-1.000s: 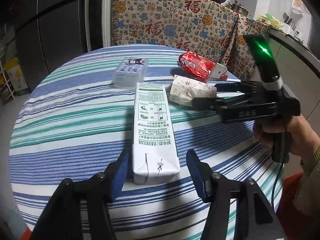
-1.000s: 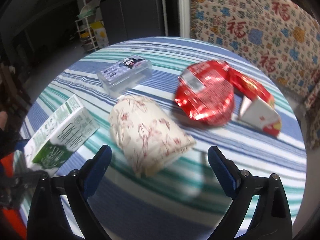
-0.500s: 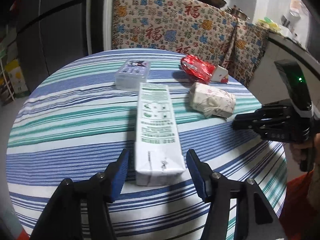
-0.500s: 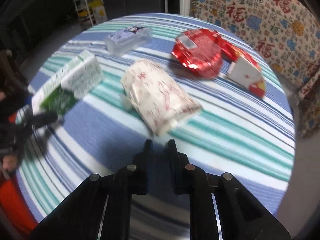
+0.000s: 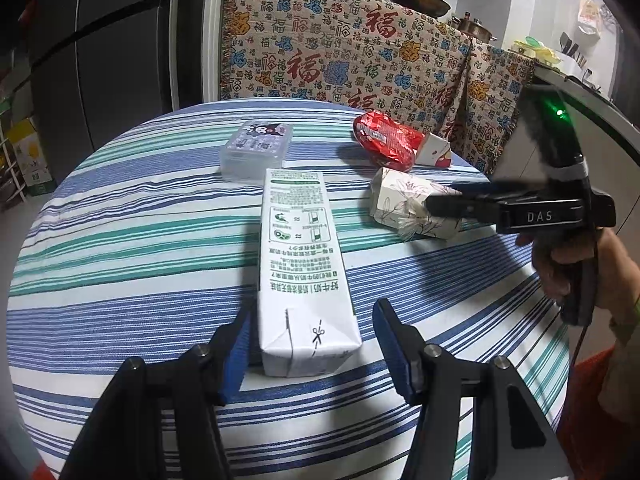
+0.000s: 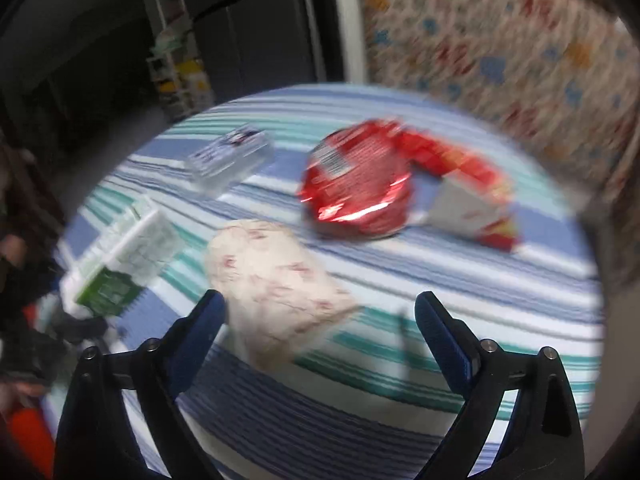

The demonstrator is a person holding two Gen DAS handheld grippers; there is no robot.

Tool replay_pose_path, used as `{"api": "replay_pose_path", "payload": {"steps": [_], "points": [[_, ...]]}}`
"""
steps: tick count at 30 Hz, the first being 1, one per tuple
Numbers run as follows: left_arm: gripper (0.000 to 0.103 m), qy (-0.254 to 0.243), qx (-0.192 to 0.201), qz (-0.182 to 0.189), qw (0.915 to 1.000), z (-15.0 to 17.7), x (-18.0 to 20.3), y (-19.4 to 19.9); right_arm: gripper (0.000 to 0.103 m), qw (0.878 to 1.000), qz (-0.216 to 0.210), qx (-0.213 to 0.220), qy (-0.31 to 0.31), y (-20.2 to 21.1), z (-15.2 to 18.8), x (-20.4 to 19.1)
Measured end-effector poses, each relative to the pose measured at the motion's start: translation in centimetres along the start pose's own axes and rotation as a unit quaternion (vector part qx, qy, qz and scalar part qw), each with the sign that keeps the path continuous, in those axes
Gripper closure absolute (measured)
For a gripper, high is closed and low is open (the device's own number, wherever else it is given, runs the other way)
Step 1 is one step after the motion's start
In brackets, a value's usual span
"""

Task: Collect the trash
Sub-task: 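Grasp the white milk carton with left tool while right grasps the floral paper packet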

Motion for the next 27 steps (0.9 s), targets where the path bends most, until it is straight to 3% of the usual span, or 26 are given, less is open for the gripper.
{"api": "replay_pose_path", "payload": {"steps": [3, 5, 7, 11, 15, 17, 18, 20, 22, 24, 27], "points": [[0.044, 0.006, 0.002, 0.002, 1.0000, 0.0, -0.5, 0.3, 0.021, 0.996, -0.081, -0.035, -0.024, -1.1, 0.6, -1.7], [0.044, 0.009, 0.006, 0.004, 0.9999, -0.2, -0.8, 0.6, 0.022, 0.991, -0.113, -0.071, 0.006, -1.3, 1.7, -4.3], [0.044, 0.015, 0.010, 0.008, 0.9998, -0.4, -1.1, 1.0, 0.022, 0.992, -0.094, -0.076, 0.043, -0.8, 2.4, -5.7], [0.044, 0.008, 0.008, 0.009, 0.9999, -1.3, -0.6, 1.2, 0.018, 0.991, 0.018, -0.037, 0.126, -0.3, 1.8, -6.8], [0.044, -0.029, -0.009, -0.010, 0.9995, -2.8, 0.3, 0.4, 0.020, 0.988, 0.034, -0.037, 0.144, -2.2, 0.0, -6.5], [0.044, -0.037, -0.023, -0.020, 0.9988, -3.1, 0.4, -0.3, 0.029, 0.988, 0.037, -0.050, 0.143, -3.3, -0.3, -6.0], [0.044, -0.041, -0.030, -0.024, 0.9984, -3.1, 0.4, -0.6, 0.041, 0.988, 0.030, -0.063, 0.140, -3.9, -0.3, -5.7], [0.061, -0.045, -0.033, -0.029, 0.9980, -2.9, 0.5, -0.8, 0.045, 0.987, 0.032, -0.074, 0.137, -3.9, -0.2, -5.6], [0.061, -0.042, -0.030, -0.027, 0.9983, -2.7, 0.4, -0.7, 0.057, 0.987, 0.033, -0.071, 0.137, -3.2, -0.4, -6.0], [0.062, -0.037, -0.026, -0.028, 0.9986, -2.5, 0.4, -0.7, 0.058, 0.991, 0.014, -0.072, 0.112, -2.0, -0.4, -6.4], [0.062, -0.023, -0.024, -0.023, 0.9992, -2.3, 0.4, -0.5, 0.058, 0.991, 0.023, -0.078, 0.104, -1.0, 0.7, -6.3]]}}
Point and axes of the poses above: each gripper's, at about its wrist camera, not at the fingertips, and y roughly against the way its jaws point, x to its right, z to its underside, the point moved 4 cm from there along -y, roughly the way its jaws point, and after that the axes turned 13 degrees about -z, right-handed, at the moved point
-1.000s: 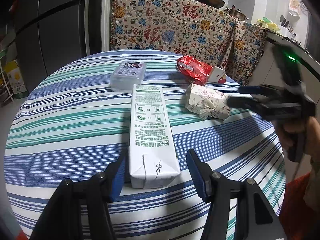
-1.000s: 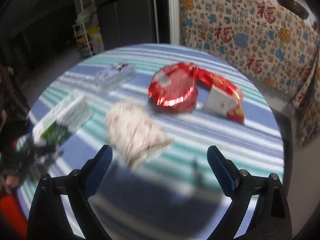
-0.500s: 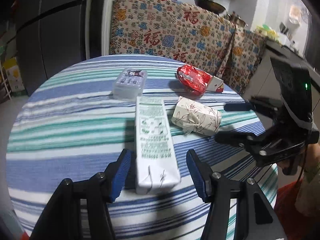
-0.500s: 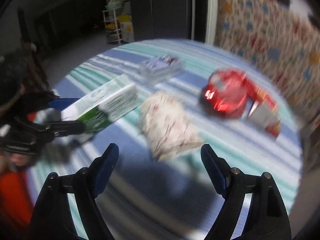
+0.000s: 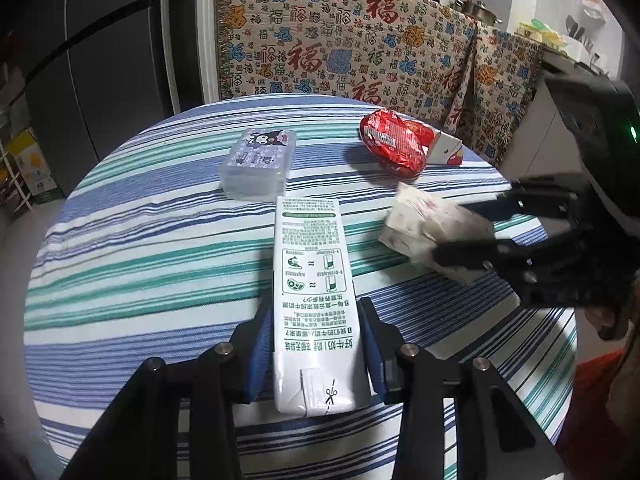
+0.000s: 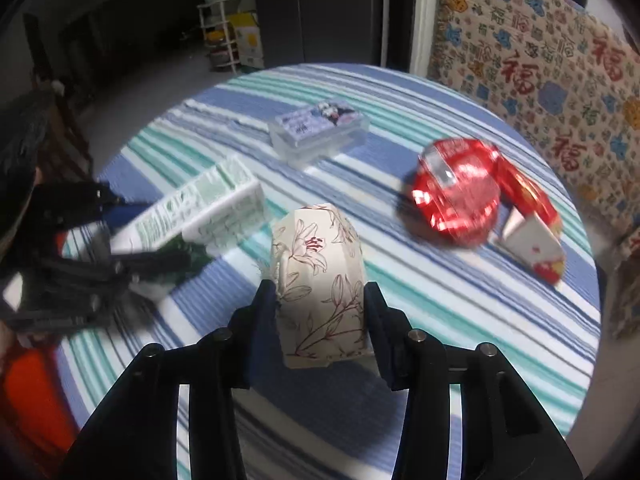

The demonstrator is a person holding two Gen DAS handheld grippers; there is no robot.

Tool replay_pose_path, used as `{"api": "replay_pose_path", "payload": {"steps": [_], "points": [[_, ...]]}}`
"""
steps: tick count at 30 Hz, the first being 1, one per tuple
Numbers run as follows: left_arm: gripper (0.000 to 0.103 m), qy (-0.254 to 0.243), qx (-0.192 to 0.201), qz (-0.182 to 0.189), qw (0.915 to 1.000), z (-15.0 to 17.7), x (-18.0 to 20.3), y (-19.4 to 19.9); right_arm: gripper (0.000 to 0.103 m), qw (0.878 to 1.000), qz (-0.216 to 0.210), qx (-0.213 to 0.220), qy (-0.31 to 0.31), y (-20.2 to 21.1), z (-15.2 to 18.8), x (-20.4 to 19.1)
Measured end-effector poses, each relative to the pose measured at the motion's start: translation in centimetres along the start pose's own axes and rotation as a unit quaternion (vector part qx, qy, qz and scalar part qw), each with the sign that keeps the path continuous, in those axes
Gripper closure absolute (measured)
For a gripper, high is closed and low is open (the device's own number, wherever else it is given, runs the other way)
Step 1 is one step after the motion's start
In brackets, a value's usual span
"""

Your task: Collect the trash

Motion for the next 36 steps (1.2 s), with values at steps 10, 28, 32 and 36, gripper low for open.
{"api": "replay_pose_path", "payload": {"steps": [10, 28, 32, 36], "points": [[0.062, 0.020, -0.004, 0.033, 0.9993, 0.4, 0.8, 0.6, 0.037, 0.922, -0.177, 0.104, -0.328, 3.7, 6.0, 9.1], [0.062, 0.030, 0.006, 0.046, 0.9985, 0.6, 1.8, 0.4, 0.027, 0.978, -0.038, 0.099, -0.180, 7.3, 5.1, 7.5], [0.062, 0.034, 0.008, 0.043, 0.9985, 0.6, 2.0, 0.5, 0.028, 0.988, -0.028, 0.078, -0.131, 5.6, 4.4, 5.8], [0.062, 0.034, 0.007, 0.040, 0.9986, 0.3, 2.0, 0.4, 0.044, 0.991, -0.018, 0.049, -0.120, 3.3, 4.1, 5.8]]}}
Point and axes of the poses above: each gripper's, at about its wrist camera, not at the fingertips, and y roughly against the way its jaws point, x to its right, z to its underside, the point moved 4 cm from there along -y, roughly the way its jaws point, and after that the axes turned 13 degrees about -z, right-handed, at the moved point
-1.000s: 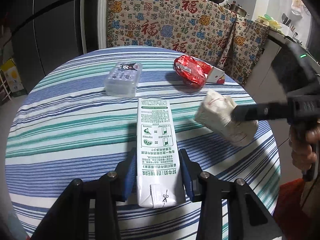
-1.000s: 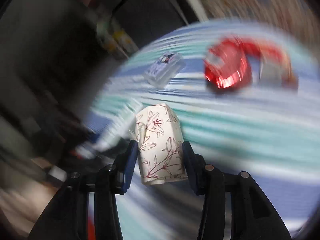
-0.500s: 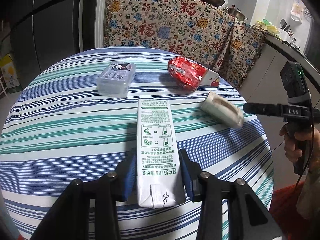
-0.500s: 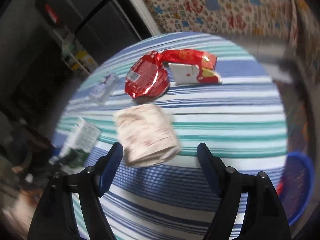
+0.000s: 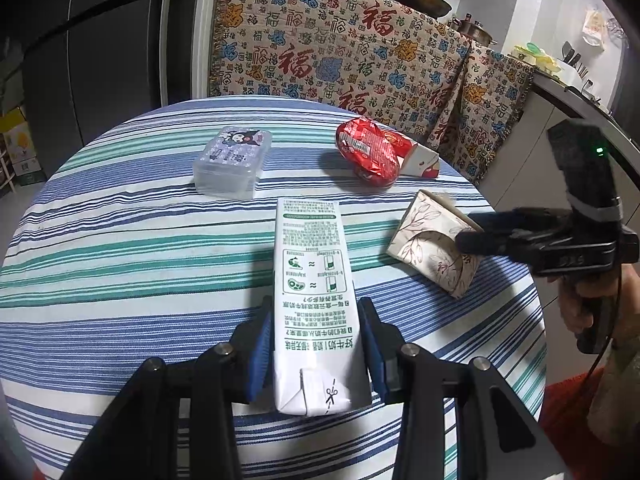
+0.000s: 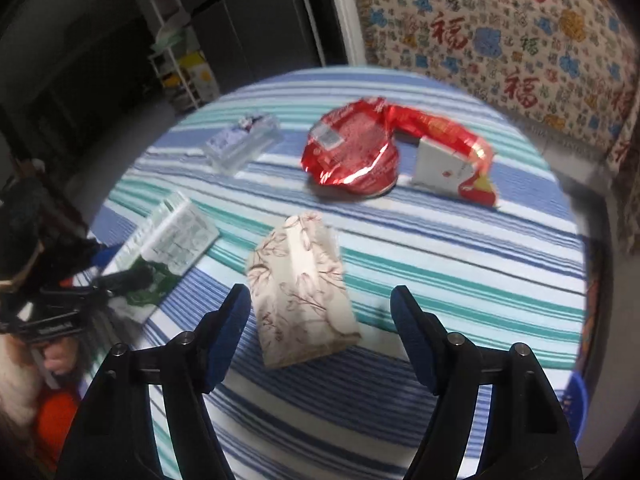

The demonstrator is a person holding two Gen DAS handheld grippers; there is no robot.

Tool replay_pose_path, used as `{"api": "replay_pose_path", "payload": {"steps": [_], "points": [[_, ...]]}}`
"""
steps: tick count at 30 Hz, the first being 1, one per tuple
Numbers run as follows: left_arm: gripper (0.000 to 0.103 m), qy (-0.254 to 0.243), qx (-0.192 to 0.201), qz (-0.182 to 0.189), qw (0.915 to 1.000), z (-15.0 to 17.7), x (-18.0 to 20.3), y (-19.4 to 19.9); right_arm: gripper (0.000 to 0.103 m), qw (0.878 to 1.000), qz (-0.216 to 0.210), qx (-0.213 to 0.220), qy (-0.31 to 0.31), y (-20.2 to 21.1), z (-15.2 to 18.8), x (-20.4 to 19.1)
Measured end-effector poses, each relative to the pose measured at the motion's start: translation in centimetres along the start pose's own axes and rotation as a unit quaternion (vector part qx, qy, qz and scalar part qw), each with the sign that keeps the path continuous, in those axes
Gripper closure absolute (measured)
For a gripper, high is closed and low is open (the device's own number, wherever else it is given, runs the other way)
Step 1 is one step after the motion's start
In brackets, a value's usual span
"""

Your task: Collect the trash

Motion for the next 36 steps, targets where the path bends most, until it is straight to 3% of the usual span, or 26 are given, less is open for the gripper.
{"api": "replay_pose_path", "payload": {"steps": [1, 5, 8, 14, 18, 23, 29, 36], "points": [[0.062, -0.001, 0.000, -0.002, 1.0000, 0.0, 0.1, 0.0, 0.066, 1.000, -0.013, -0.016, -0.004, -0.6, 0.2, 0.1], [0.062, -0.003, 0.008, 0.001, 1.0000, -0.2, 0.6, 0.9, 0.068, 1.000, -0.012, -0.028, 0.003, -0.7, 0.5, -1.0], [0.062, -0.005, 0.013, 0.004, 0.9999, -0.6, 1.4, 1.6, 0.068, 1.000, -0.013, 0.007, -0.009, 1.3, 0.5, -1.6], [0.062, -0.022, 0.014, 0.018, 0.9995, -1.6, 5.0, 2.4, 0.067, 0.996, 0.041, 0.058, -0.059, 6.0, 1.9, 0.9], [0.062, -0.048, 0.013, 0.037, 0.9981, -2.7, 9.4, 2.7, 0.067, 0.989, 0.071, 0.084, -0.097, 9.6, 3.9, 3.4], [0.062, -0.087, 0.017, 0.080, 0.9928, -4.3, 16.9, 3.3, 0.067, 0.971, 0.134, 0.125, -0.153, 16.2, 7.4, 7.3], [0.062, -0.144, 0.013, 0.143, 0.9792, -5.0, 27.7, 2.8, 0.067, 0.942, 0.242, 0.132, -0.194, 22.3, 11.7, 12.0], [0.062, -0.168, -0.003, 0.187, 0.9678, -5.6, 37.3, 0.1, 0.066, 0.920, 0.287, 0.131, -0.232, 25.5, 15.1, 16.6]]}}
Point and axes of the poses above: each gripper's, at about its wrist camera, not at the fingertips, and y roughly against the way its jaws point, x to its right, z to its underside, the point moved 4 cm from there along -y, roughly the way its jaws point, and after that the axes turned 13 degrees about -z, right-handed, at the moved point
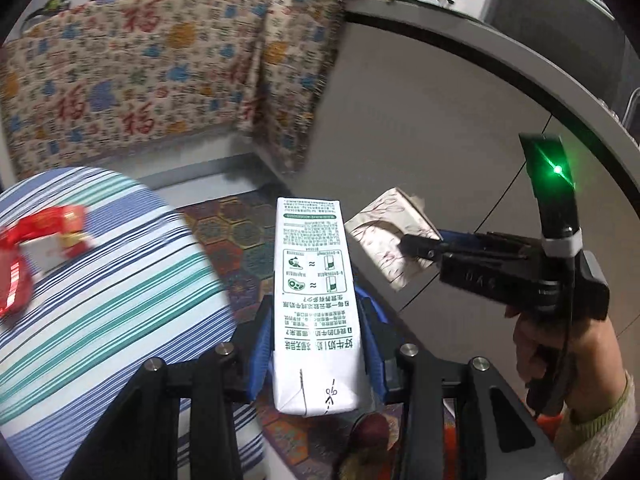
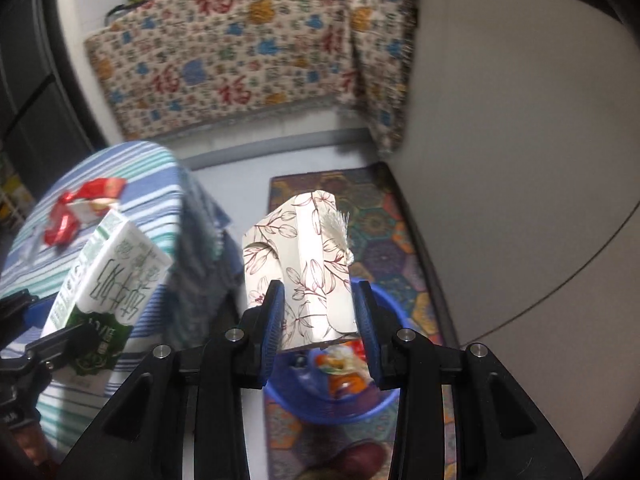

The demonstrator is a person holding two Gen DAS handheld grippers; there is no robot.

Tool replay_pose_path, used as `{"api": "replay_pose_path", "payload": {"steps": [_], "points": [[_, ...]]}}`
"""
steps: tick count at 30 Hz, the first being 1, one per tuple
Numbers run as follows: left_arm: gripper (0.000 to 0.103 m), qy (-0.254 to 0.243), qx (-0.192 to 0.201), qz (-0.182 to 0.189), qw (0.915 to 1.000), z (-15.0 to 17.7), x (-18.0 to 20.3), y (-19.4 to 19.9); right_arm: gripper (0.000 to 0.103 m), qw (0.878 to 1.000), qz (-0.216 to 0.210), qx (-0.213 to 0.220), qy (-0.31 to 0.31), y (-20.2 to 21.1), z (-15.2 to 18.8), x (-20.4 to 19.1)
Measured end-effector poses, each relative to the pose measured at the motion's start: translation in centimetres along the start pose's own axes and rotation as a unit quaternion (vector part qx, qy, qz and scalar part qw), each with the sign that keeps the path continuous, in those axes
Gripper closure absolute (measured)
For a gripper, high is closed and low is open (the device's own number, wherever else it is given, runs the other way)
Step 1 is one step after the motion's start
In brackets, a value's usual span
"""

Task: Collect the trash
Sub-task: 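Carry the carton and floral packet over the wastebasket and release both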

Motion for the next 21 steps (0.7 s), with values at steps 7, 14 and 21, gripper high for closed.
{"api": "replay_pose_path", "payload": {"steps": [7, 14, 21], "points": [[0.062, -0.014, -0.015, 0.009, 0.9997, -1.5, 3.4, -4.8, 0.066, 0.999, 0.012, -0.012, -0.038, -0.7, -0.1, 3.7], [0.062, -0.022, -0.036, 0.009, 0.9991, -1.3, 4.3, -7.5, 0.066, 0.998, 0.020, -0.031, -0.050, -1.0, 0.7, 5.7], [0.062, -0.021, -0.046, 0.009, 0.9987, -1.1, 4.5, -9.1, 0.065, 0.997, 0.013, -0.032, -0.069, -1.6, 0.7, 6.9]]}}
Point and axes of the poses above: each gripper's, at about its wrist camera, not at the fingertips, and y roughly against the way its jaws point, x to its right, z to its underside, the point moved 4 cm from there along -y, roughly the way its jaws point, and after that the axes turned 13 degrees about -z, right-handed, at the moved point
